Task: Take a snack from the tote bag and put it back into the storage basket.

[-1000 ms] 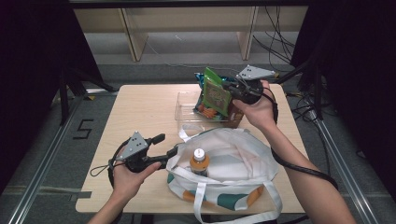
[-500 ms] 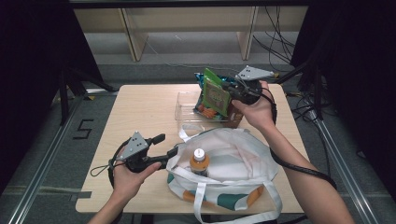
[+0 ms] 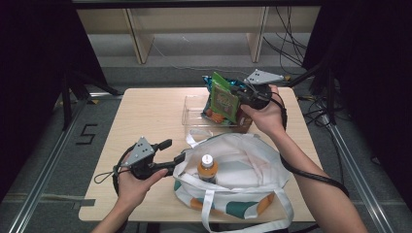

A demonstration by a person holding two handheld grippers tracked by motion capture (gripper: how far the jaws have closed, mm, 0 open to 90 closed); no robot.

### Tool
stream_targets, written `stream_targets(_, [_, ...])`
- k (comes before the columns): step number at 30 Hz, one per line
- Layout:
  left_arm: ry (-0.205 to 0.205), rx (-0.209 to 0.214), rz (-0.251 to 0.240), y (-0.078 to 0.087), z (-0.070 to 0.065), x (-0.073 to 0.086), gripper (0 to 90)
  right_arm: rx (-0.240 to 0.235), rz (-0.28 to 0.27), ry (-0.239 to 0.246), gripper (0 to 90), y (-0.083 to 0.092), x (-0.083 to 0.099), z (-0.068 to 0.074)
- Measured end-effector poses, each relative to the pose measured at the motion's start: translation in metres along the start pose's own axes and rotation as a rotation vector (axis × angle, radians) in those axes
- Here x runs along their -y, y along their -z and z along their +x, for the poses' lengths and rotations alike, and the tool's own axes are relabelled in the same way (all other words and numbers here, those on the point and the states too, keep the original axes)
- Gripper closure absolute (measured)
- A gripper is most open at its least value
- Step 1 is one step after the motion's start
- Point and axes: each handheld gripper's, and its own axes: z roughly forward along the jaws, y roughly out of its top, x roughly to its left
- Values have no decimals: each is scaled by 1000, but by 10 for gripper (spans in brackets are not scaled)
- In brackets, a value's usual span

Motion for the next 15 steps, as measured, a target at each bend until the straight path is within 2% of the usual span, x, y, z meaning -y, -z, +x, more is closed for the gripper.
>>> stream_targets(1, [0,5,-6,-1,0,0,311,-2,5,14,900,0,0,-1])
stream_targets(2, [1,8,-9,-1,0,0,310,3,3,1,900,-1,1,0])
stream_targets(6, [1,7,-8,-1,0,0,310,-9,10,17,900,-2,2,-1])
stream_targets(9, [1,8,-8,-1,0,1,311,-8,15,10,900,-3,3,1])
stream_targets(10, [0,0,3,0,0,0,310,-3,14,41,900,-4,3,-1])
stream_targets(11, [-1,1,2,0,0,1,310,-12,21,20,900,-5,4,0])
stream_targets(13, [1,8,-8,-1,0,1,310,0,9,20,900,-7,4,1])
stream_targets(15, [1,7,-8,-1,0,1,311,-11,14,38,900,-8,4,0])
